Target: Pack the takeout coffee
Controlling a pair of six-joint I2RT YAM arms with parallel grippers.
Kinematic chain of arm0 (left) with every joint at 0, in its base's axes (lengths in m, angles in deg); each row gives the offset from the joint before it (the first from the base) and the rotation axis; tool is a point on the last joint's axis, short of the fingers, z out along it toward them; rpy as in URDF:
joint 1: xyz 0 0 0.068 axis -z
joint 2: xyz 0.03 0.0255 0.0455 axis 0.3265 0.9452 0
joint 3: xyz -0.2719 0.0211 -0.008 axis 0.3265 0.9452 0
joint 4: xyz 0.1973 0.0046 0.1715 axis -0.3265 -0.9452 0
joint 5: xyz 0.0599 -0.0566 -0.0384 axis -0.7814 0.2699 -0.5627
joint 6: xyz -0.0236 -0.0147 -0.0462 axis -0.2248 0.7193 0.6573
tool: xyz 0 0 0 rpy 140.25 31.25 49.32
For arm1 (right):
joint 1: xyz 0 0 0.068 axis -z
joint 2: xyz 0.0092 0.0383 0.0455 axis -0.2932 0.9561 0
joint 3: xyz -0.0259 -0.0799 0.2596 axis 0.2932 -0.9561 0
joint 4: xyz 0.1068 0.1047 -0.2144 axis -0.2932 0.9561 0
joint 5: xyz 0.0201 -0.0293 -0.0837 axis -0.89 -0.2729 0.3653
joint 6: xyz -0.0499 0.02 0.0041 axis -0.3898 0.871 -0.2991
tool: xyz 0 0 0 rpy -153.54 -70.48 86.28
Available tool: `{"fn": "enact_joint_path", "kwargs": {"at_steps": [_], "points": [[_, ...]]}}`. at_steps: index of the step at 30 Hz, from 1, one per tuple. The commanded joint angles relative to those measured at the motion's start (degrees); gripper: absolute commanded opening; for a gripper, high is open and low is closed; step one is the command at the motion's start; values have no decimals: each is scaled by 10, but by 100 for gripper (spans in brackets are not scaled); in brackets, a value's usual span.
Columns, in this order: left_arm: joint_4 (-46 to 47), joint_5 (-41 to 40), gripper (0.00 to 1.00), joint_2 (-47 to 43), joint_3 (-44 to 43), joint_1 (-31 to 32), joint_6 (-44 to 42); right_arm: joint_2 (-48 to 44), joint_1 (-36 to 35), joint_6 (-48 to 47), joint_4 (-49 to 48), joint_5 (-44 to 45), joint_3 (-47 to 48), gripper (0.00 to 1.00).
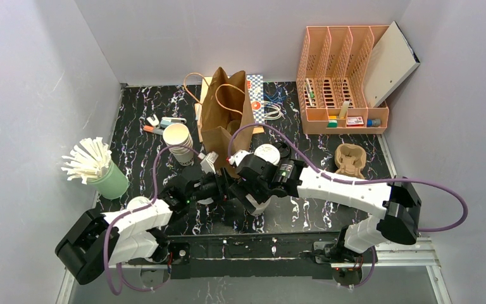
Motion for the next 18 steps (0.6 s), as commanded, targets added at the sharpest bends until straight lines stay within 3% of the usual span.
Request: {"fn": "enact_joint_path", "kwargs": {"at_steps": [1, 10, 15, 18], "points": [[-125, -29, 58, -18, -33, -2, -71, -27, 0, 2, -12, 9, 9, 98], [-158, -41, 57, -31, -45, -3, -87, -72, 0, 21, -30, 54, 1, 98], [-160, -40, 57, -27, -51, -3, -91, -93, 16, 85, -3, 129, 6, 98], [-161, -38, 61, -39, -61, -3, -91, -118, 40, 115, 7, 120, -8, 96]]}}
